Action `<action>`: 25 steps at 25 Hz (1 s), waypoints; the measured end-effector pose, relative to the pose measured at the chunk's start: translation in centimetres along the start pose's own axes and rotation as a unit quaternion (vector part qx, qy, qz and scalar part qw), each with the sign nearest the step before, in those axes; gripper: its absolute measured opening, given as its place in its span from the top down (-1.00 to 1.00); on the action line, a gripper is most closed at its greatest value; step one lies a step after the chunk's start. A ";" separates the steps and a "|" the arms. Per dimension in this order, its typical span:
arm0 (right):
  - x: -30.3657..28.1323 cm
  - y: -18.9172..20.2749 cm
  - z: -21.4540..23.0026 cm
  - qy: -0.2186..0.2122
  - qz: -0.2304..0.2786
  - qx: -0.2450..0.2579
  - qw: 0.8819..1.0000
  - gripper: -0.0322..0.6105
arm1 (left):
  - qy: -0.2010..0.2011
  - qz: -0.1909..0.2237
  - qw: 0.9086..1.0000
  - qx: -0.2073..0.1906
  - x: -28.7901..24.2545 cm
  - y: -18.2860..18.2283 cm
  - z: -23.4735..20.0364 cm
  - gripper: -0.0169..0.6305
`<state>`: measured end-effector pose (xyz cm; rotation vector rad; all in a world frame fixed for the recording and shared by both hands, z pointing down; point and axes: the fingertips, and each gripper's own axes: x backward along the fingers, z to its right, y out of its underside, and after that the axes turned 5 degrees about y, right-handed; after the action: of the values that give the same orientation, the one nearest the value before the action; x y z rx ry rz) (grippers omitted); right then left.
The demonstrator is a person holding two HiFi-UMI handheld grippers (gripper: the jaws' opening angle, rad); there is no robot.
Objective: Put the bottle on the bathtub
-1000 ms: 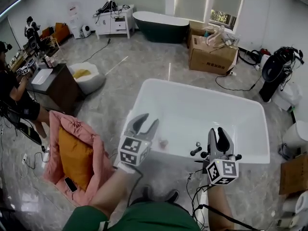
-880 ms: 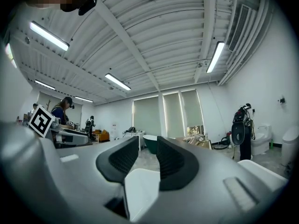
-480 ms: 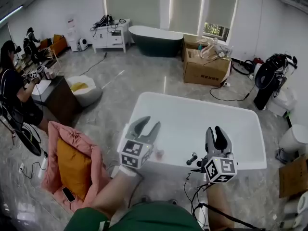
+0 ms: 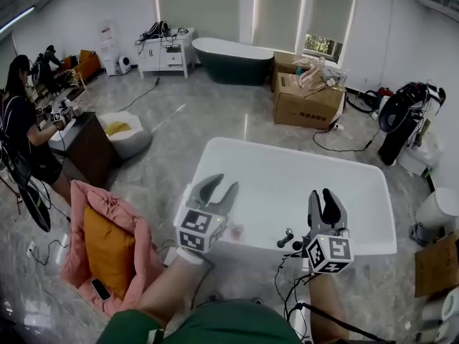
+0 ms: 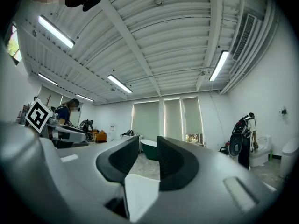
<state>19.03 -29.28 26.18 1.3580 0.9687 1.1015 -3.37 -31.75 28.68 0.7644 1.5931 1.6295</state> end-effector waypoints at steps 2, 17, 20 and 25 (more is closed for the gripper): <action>-0.2 0.1 0.1 0.000 -0.001 0.002 1.000 0.52 | -0.001 0.000 1.000 0.002 0.1 0.0 -0.1 0.45; 0.0 1.1 0.3 -0.006 -0.008 -0.005 1.000 0.52 | -0.005 -0.006 1.000 0.006 0.2 0.6 0.2 0.45; 0.0 1.3 -0.2 -0.007 -0.009 -0.006 1.000 0.52 | -0.006 -0.006 1.000 0.008 0.5 0.7 -0.1 0.45; -0.2 1.2 -1.0 -0.008 -0.009 -0.002 1.000 0.52 | -0.007 -0.001 1.000 0.006 0.9 0.9 -1.0 0.46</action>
<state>17.95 -29.37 27.37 1.3491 0.9650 1.0769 -4.78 -31.54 29.48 0.7784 1.5960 1.6108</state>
